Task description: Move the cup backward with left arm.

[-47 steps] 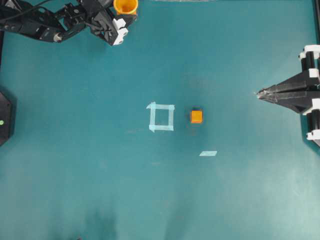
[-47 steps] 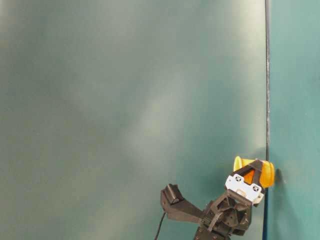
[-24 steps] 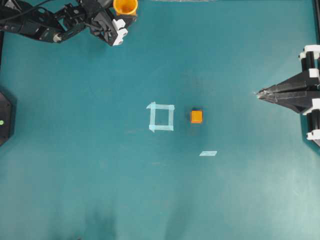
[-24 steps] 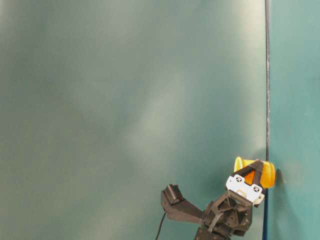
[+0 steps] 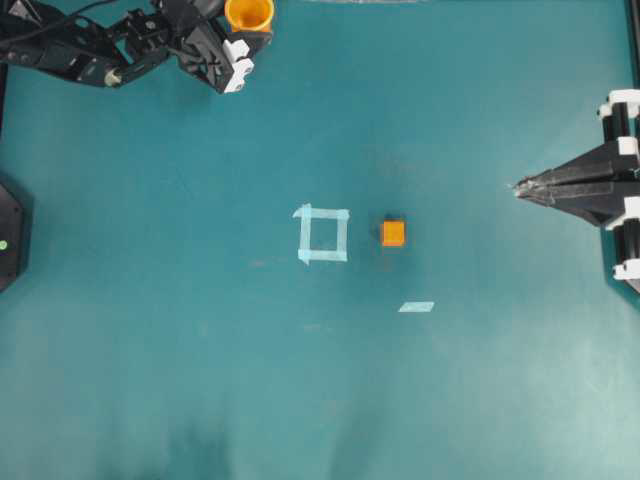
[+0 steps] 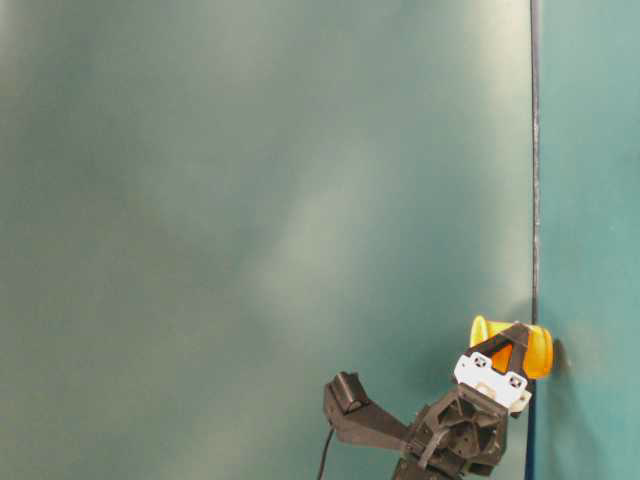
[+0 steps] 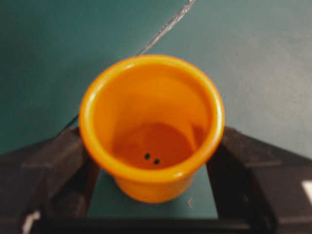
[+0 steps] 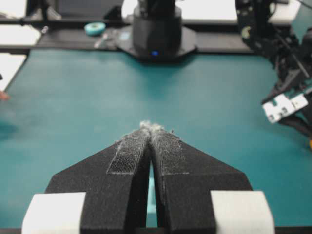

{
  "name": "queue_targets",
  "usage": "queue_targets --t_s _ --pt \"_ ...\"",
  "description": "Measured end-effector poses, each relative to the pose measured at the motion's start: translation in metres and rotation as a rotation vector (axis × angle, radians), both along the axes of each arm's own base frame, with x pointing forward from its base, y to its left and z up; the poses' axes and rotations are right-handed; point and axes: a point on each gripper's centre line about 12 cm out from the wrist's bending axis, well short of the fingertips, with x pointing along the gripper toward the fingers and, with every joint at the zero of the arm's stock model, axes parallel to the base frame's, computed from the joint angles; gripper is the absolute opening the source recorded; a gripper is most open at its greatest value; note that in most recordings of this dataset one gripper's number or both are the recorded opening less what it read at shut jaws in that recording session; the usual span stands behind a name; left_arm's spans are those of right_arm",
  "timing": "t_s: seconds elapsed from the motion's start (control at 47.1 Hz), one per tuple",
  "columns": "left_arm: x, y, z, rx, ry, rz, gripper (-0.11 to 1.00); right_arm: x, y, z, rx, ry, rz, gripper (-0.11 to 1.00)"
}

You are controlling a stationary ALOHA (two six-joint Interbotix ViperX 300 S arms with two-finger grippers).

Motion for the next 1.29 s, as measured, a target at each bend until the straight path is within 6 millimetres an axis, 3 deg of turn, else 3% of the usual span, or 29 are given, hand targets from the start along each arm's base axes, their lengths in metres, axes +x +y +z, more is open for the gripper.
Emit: queue_targets --t_s 1.294 --pt "0.0003 -0.0007 0.0012 0.01 -0.012 -0.003 0.64 0.0 0.0 0.0 0.0 0.0 0.0 0.0"
